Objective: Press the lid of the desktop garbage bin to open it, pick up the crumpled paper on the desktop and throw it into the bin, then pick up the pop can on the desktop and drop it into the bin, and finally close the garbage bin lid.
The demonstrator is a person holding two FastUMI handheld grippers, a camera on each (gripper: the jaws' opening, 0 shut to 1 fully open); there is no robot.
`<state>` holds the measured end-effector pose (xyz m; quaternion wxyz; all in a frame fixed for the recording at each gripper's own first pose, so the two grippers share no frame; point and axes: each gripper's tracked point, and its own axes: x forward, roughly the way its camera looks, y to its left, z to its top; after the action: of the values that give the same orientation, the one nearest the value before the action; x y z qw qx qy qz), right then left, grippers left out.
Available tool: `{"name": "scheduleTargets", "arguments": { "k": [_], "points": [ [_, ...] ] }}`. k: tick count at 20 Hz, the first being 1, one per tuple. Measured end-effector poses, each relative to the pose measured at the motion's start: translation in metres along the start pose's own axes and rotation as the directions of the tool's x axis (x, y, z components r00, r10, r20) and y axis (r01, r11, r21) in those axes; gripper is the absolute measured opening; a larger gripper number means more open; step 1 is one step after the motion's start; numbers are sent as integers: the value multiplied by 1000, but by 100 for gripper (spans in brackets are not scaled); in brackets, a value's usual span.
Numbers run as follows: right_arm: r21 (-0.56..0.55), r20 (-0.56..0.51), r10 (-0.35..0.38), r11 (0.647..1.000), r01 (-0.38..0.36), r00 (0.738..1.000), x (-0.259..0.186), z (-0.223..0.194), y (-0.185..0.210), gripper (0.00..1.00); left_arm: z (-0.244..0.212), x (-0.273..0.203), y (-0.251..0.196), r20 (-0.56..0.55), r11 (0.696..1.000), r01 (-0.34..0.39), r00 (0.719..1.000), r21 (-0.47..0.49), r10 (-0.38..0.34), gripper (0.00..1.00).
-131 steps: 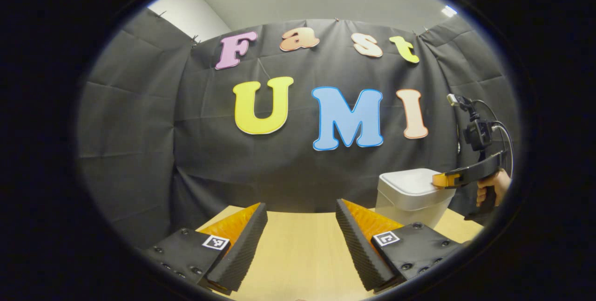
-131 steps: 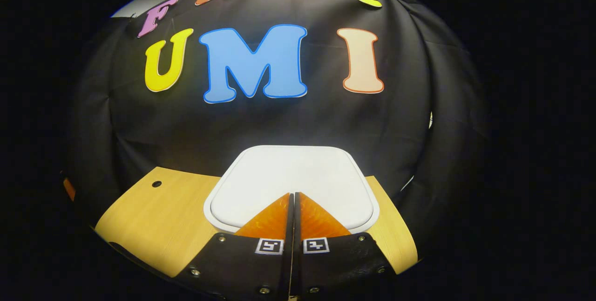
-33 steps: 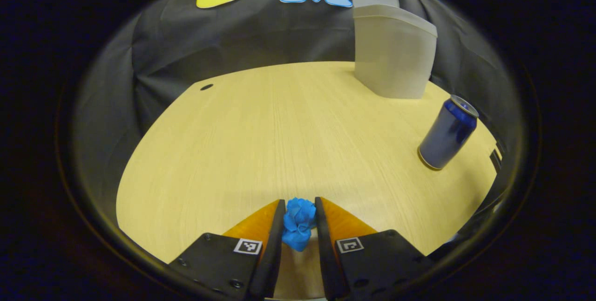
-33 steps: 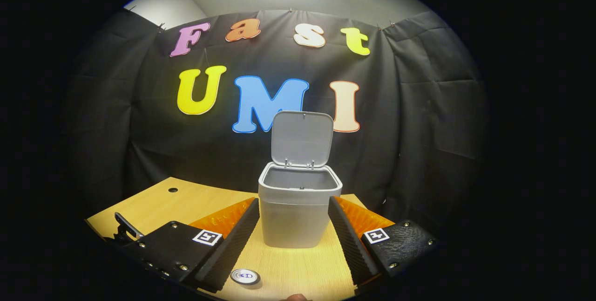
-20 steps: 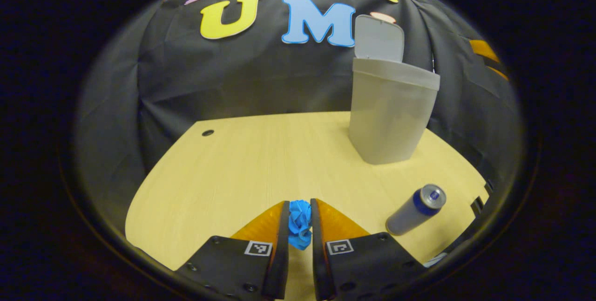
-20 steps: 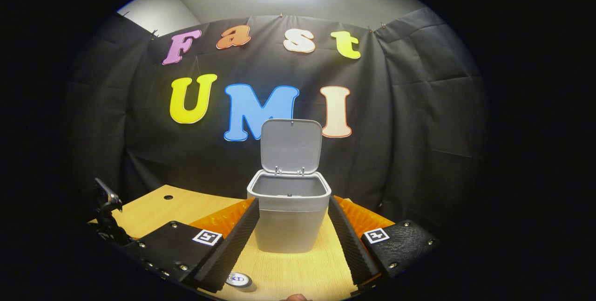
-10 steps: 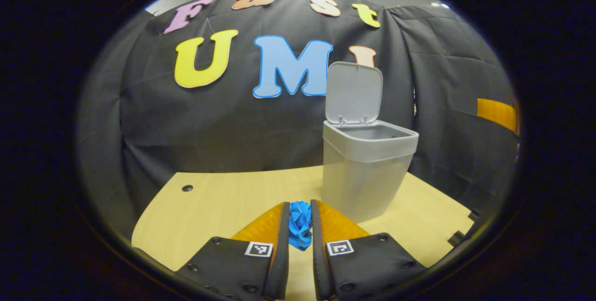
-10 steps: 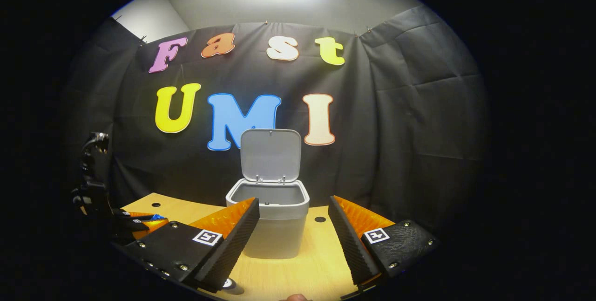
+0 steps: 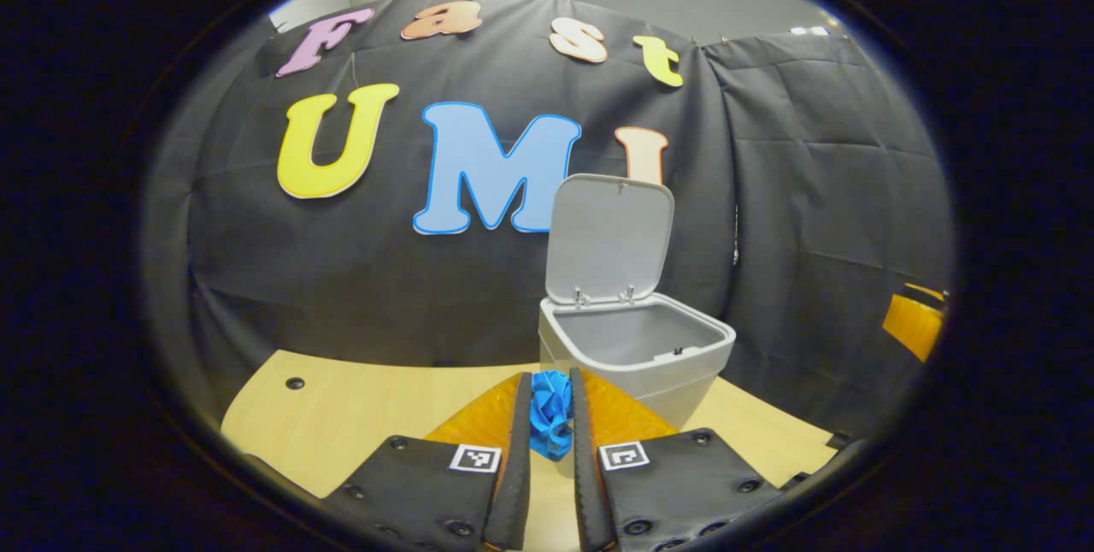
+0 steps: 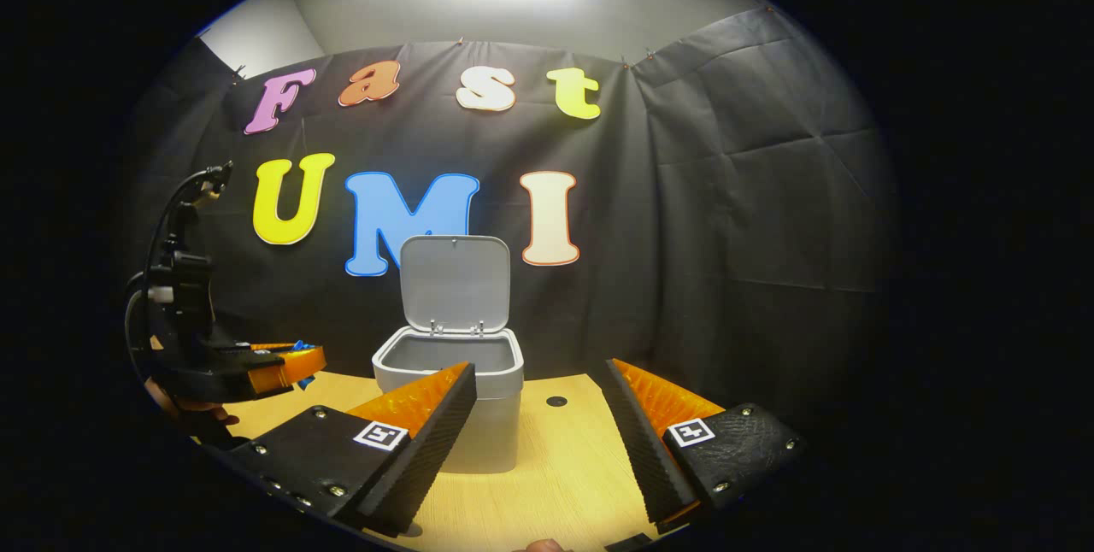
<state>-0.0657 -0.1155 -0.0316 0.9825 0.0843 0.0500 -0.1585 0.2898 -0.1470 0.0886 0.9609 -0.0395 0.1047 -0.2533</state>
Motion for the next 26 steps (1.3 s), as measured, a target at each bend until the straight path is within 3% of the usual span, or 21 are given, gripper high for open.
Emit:
{"name": "scheduleTargets", "arguments": {
  "k": [4, 5, 6, 8, 9, 14, 16, 21, 26],
  "points": [
    [-3, -11, -11, 1000, 11, 1000, 1, -4, -7, 100, 17, 34, -22, 24, 999, 41, 999, 15, -42, 30],
    [-3, -14, -14, 1000, 14, 1000, 0, -5, -8, 95, 19, 43, -26, 28, 999, 49, 998, 18, -49, 29],
    [-2, -17, -17, 1000, 17, 1000, 0, -6, -9, 100, 19, 54, -33, 28, 998, 57, 998, 20, -57, 29],
    [1, -24, -25, 1000, 25, 999, -1, -8, -14, 100, 17, 71, -43, 27, 997, 73, 997, 24, -74, 28],
    [1, -27, -31, 1000, 31, 999, -1, -9, -16, 95, 17, 80, -48, 28, 996, 80, 996, 28, -81, 27],
    [-2, -45, -62, 998, 62, 997, -6, -13, -27, 100, 8, 124, -68, 16, 993, 105, 994, 48, -105, 29],
    [-7, -50, -76, 997, 75, 996, -9, -16, -31, 95, 3, 134, -71, 12, 993, 105, 994, 61, -105, 26],
    [-9, -54, -97, 995, 96, 994, -13, -15, -34, 95, -11, 151, -78, -20, 990, 123, 992, 68, -122, 33],
    [-14, -49, -100, 995, 100, 994, -17, -14, -33, 95, -15, 153, -75, -27, 990, 117, 993, 75, -115, 54]
  ]
}}
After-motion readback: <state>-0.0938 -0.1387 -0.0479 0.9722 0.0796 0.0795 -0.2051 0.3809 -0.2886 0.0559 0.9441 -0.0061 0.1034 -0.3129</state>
